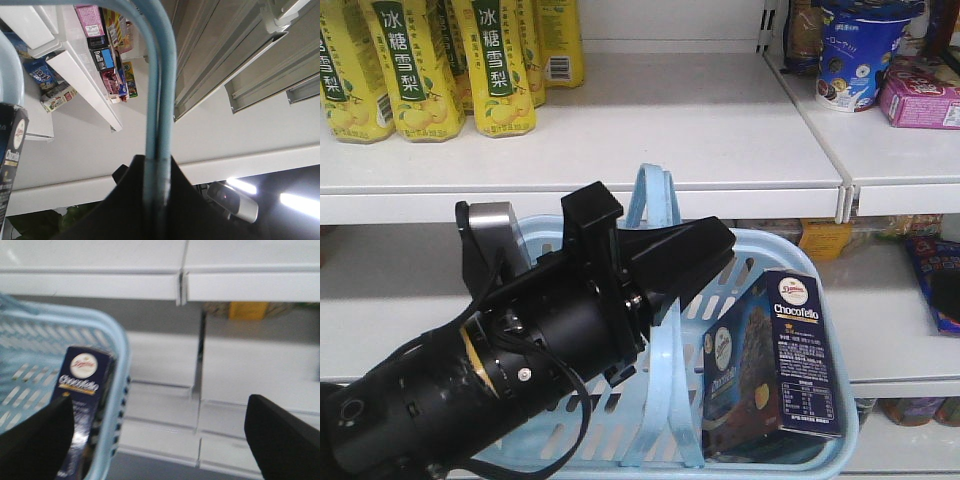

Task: Left arm holds basket, right arm returns cookies
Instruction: 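Reach the right gripper down into the basket toward the Chocofello box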

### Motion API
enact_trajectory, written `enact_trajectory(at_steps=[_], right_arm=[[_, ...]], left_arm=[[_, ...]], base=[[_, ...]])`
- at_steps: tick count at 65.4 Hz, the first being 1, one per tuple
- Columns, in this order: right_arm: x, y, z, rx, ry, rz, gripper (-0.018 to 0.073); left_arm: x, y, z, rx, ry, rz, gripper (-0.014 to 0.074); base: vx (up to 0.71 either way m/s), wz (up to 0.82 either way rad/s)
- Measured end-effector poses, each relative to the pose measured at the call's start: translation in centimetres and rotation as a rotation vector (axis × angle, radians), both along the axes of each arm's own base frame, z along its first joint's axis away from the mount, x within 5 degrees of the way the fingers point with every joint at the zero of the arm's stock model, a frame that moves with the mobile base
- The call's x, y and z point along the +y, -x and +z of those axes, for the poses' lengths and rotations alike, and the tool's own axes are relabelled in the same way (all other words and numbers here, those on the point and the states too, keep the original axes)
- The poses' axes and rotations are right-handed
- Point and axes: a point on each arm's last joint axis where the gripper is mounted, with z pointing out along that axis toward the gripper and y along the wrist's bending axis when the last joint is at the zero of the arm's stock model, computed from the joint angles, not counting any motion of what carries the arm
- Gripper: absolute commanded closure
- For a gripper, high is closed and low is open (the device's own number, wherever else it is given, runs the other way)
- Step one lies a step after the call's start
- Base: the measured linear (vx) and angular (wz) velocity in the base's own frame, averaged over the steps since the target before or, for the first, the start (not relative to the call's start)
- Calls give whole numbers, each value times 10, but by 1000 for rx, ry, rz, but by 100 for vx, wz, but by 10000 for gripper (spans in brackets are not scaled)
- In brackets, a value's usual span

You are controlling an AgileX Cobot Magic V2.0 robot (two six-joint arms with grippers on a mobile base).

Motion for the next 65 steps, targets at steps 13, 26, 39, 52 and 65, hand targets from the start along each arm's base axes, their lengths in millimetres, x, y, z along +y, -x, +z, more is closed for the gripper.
enact_trajectory(at_steps=[13, 26, 39, 52, 65], right_arm=[[19, -35, 6, 227, -88, 181, -79], [39, -55, -7, 305, -58, 315, -59], [65, -53, -17, 409, -37, 344, -57], [74, -45, -20, 483, -30, 212, -53], [82, -40, -22, 505, -35, 125, -48]], left_arm=[[0, 0, 0, 0, 0, 0, 603], [0, 0, 0, 0, 0, 0, 603], [0, 0, 0, 0, 0, 0, 603], [0, 0, 0, 0, 0, 0, 603], [0, 0, 0, 0, 0, 0, 603]], base=[[0, 0], [0, 0], [0, 0], [0, 0], [0, 0]])
